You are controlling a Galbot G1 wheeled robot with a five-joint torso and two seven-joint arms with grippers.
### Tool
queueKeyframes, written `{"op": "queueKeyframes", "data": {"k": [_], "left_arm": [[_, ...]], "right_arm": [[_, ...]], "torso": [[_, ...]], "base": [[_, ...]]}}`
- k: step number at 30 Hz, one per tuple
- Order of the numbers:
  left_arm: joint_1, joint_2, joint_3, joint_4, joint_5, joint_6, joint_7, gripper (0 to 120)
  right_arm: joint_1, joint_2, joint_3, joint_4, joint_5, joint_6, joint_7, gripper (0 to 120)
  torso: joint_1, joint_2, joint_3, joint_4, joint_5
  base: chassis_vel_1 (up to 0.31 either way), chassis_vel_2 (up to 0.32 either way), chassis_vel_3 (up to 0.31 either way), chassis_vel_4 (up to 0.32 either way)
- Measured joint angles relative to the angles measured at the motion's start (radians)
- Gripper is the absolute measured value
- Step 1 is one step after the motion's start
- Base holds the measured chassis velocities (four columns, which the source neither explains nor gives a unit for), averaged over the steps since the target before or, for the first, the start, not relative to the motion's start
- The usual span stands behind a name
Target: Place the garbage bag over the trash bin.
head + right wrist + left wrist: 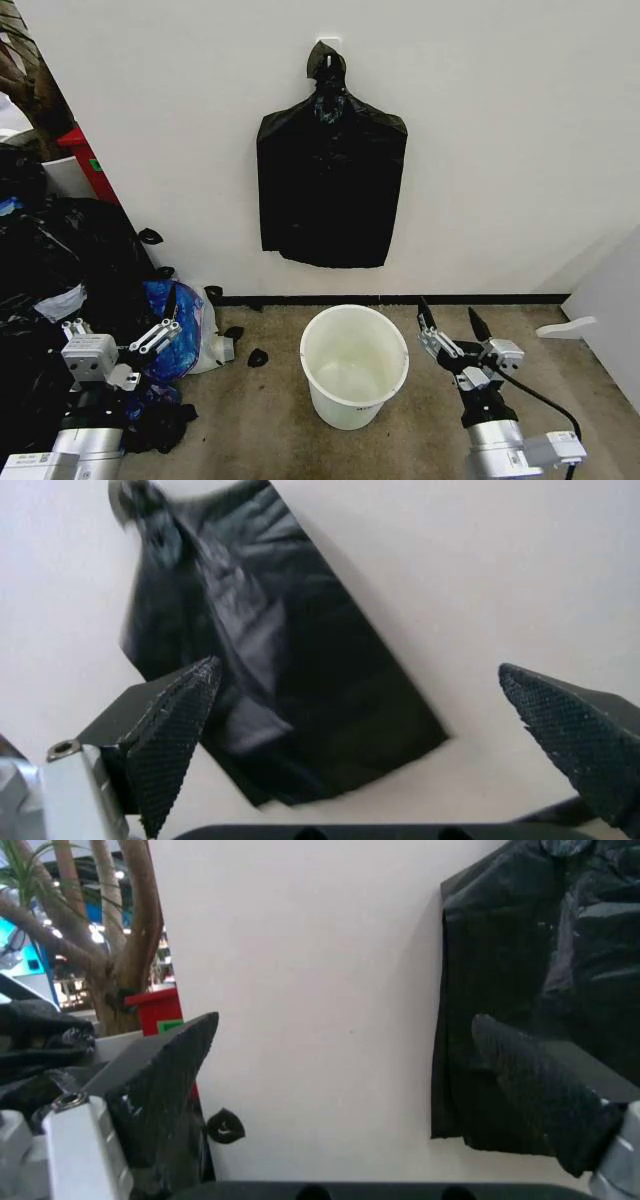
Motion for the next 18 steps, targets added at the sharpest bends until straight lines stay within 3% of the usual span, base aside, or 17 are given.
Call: {"op": "queueKeyframes", "data": {"k": [4,8,11,14,18], "left_arm": [[-0.018,0.016,0.000,0.002,-0.005,0.007,-0.001,100],[-0.071,0.063,0.013,0.010,-0.038,0.034,-0.015,100],[-0.083,0.081,0.015,0.015,-0.058,0.037,-0.021,100],[-0.090,0.118,0.008,0.027,-0.113,0.014,-0.044,100],[-0.085,0.151,-0.005,0.034,-0.172,-0.020,-0.082,100]], "right_arm": [[0.069,0.000,-0.088,0.006,0.090,-0.026,0.071,100],[0.114,0.000,-0.162,0.027,0.218,-0.069,0.100,100],[0.142,0.000,-0.167,0.039,0.286,-0.091,0.112,100],[0.246,-0.027,-0.155,0.063,0.498,-0.146,0.198,100],[0.339,-0.076,-0.139,0.049,0.634,-0.154,0.275,100]], "torso": [[0.000,0.000,0.000,0.0006,0.0000],[0.000,0.000,0.000,-0.0002,-0.0001],[0.000,0.000,0.000,0.0002,-0.0001],[0.000,0.000,0.000,0.0002,-0.0001],[0.000,0.000,0.000,0.0002,-0.0001]], "base": [[0.000,0.000,0.000,0.000],[0.000,0.000,0.000,0.000],[0.000,0.000,0.000,0.000],[0.000,0.000,0.000,0.000],[0.000,0.000,0.000,0.000]]}}
